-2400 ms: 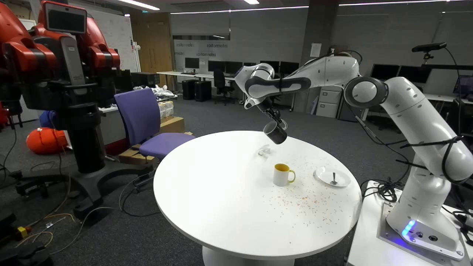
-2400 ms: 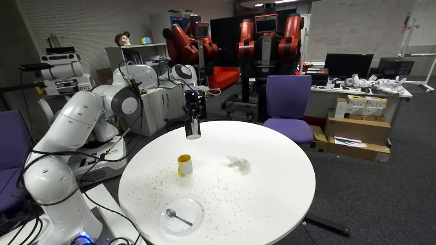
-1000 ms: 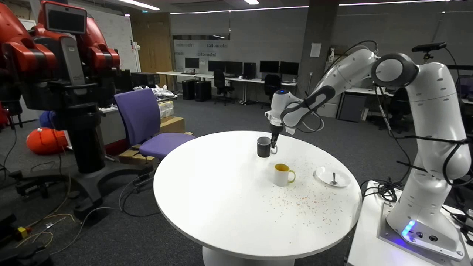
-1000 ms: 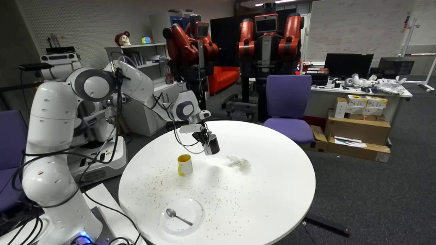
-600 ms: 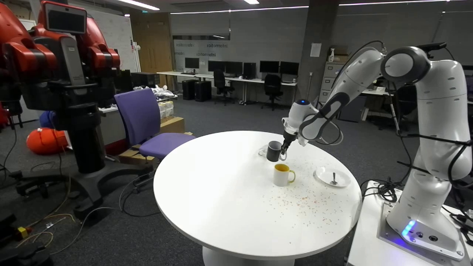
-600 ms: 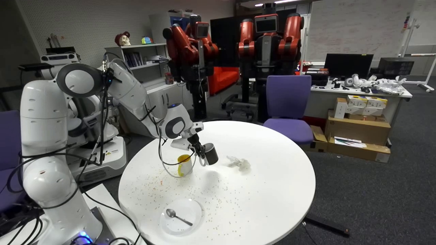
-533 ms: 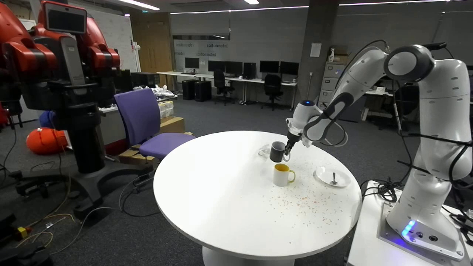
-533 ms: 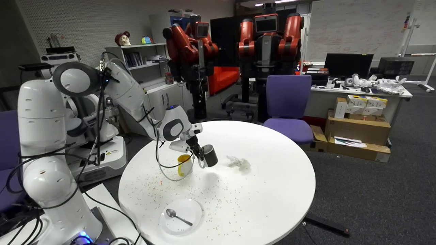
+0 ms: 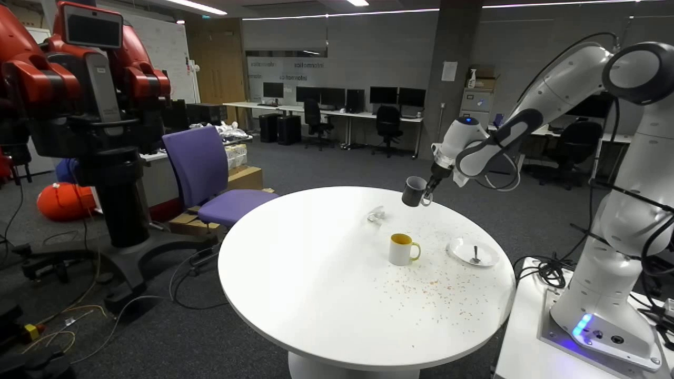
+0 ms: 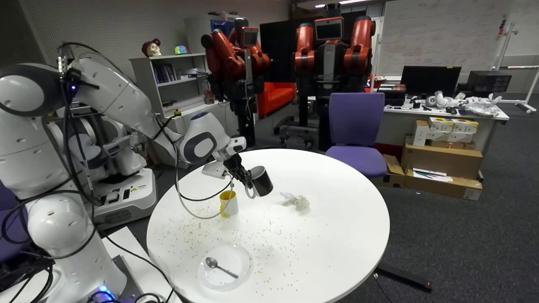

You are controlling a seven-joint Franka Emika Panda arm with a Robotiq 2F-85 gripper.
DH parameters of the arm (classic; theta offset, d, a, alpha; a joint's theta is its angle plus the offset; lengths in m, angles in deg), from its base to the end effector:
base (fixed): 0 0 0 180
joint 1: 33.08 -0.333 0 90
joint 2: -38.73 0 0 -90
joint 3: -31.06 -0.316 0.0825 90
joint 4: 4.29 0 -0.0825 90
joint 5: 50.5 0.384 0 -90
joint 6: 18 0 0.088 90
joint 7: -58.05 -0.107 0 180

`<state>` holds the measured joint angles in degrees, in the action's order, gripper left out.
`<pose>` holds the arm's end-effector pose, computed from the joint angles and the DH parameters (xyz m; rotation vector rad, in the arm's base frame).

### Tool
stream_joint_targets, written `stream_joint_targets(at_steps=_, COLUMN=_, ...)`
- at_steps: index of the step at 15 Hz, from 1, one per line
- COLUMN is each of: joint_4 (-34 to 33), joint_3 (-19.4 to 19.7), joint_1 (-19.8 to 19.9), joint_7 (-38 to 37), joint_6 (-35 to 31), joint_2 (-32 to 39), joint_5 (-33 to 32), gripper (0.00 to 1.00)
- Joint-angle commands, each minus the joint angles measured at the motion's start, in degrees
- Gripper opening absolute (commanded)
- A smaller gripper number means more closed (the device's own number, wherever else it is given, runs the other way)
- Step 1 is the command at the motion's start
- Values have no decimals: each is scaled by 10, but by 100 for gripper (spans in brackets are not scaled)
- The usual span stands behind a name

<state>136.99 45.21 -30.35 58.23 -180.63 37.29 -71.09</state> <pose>0.4888 -0.1292 0.3437 2.8707 0.0422 0.5289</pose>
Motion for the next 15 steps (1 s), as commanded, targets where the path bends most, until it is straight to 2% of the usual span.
stream_joint_targets(at_steps=1, joint_4=-7, joint_3=-43, joint_1=-9, joint_7=110, joint_6=-8, joint_2=-8, joint_5=157, gripper=5)
stream_joint_targets(at_steps=2, joint_4=3, joint_3=-10, joint_1=-72, joint_7=131, joint_6=-20, joint_2=-5, joint_5=210, gripper=5)
stream_joint_targets(at_steps=4, joint_4=-3, joint_3=-18, joint_1=-112, joint_7=186, joint_6=1, joint_2=-3, joint_5=311, gripper=5)
stream_joint_targets(at_steps=6, joint_4=-24, joint_3=-31, joint_1=-119, joint_7=265, joint_6=37, joint_2=2, joint_5=414, gripper=5)
stream_joint_targets(at_steps=8, joint_4=-40, joint_3=-28, joint_1=-116, joint_7=355, joint_6=63, joint_2=17, joint_5=506, gripper=5)
stream_joint_targets(at_steps=10, joint_4=-47, joint_3=-13, joint_1=-102, joint_7=391, joint_6=97, joint_2=18, joint_5=517, gripper=5)
stream_joint_targets(at_steps=12, joint_4=-54, joint_3=7, joint_1=-87, joint_7=388, joint_6=132, joint_2=22, joint_5=481, gripper=5)
stream_joint_targets(at_steps=13, joint_4=-59, joint_3=-26, joint_1=-38, joint_7=380, joint_6=150, joint_2=26, joint_5=459, gripper=5)
stream_joint_targets(at_steps=15, joint_4=-76, joint_3=-31, joint_1=-15, joint_7=380, joint_6=194, joint_2=41, joint_5=433, gripper=5)
